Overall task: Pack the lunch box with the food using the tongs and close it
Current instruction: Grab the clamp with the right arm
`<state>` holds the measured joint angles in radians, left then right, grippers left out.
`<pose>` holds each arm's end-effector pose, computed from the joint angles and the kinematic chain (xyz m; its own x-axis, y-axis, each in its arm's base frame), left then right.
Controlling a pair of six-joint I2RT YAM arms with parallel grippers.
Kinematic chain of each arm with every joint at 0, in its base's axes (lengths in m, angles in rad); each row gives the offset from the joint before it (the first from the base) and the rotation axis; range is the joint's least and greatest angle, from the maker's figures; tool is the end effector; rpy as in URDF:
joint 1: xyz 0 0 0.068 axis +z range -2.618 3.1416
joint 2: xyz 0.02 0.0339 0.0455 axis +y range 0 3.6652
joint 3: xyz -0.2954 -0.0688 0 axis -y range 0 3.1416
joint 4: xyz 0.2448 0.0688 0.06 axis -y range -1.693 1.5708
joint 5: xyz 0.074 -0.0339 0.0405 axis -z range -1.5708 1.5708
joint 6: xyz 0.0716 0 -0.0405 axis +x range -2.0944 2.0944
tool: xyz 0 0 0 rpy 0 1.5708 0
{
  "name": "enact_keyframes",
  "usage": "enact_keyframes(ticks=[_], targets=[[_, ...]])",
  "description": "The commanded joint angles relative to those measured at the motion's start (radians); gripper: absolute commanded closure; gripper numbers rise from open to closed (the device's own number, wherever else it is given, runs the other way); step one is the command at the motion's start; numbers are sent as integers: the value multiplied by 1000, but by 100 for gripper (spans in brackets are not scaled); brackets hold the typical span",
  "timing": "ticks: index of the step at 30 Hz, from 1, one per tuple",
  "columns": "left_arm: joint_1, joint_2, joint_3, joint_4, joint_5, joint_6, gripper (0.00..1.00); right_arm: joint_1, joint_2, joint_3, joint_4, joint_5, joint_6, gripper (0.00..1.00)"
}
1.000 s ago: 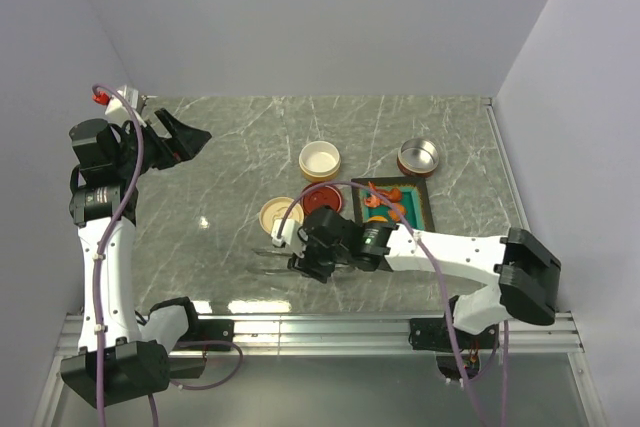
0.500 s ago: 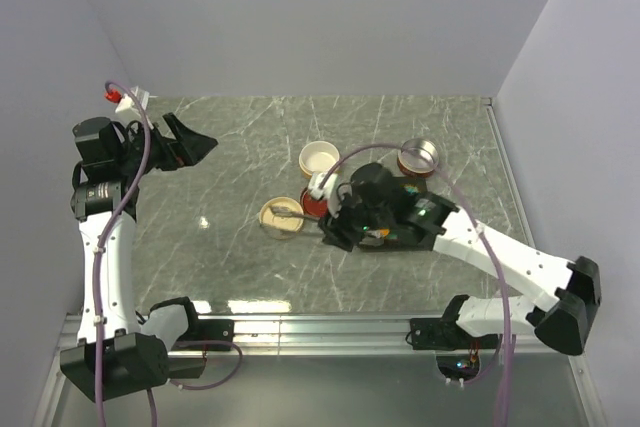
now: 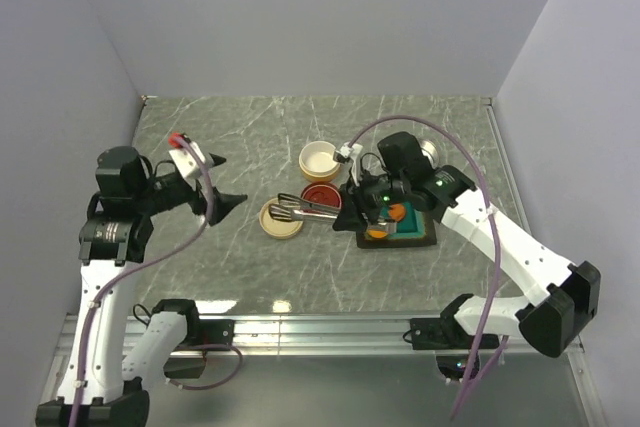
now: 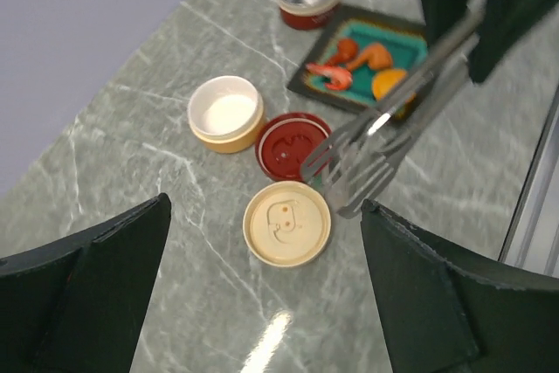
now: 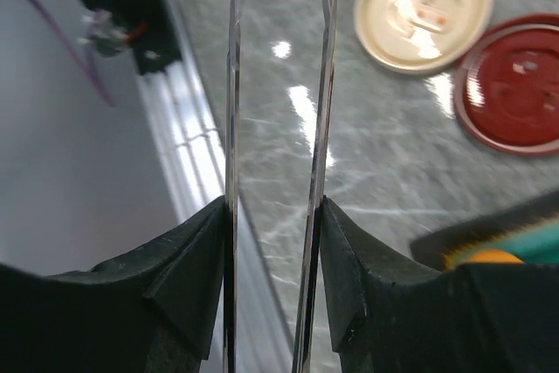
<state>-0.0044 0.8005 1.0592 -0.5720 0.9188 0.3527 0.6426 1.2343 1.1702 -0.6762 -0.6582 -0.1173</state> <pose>0.1471 -0.0576 0.4099 -0.0271 0.2097 -0.9774 0.8186 0.5658 0.0987 0.1875 0.1951 0.3484 -0.4385 -0.4439 -0.7815 -0.8931 0.3129 0.3234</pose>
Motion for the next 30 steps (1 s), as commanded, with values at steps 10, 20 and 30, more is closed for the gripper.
enact_keyframes(ticks=[10,20,30], targets=[[-496,55,-4,-91,-291,411,12,-12,175,128,93,-303,206,51],[-663,144,22,-72,-371,399,21,-12,211,140,178,-366,301,53],[-698,183,18,-31,-408,370,31,-12,209,135,210,-422,335,54]])
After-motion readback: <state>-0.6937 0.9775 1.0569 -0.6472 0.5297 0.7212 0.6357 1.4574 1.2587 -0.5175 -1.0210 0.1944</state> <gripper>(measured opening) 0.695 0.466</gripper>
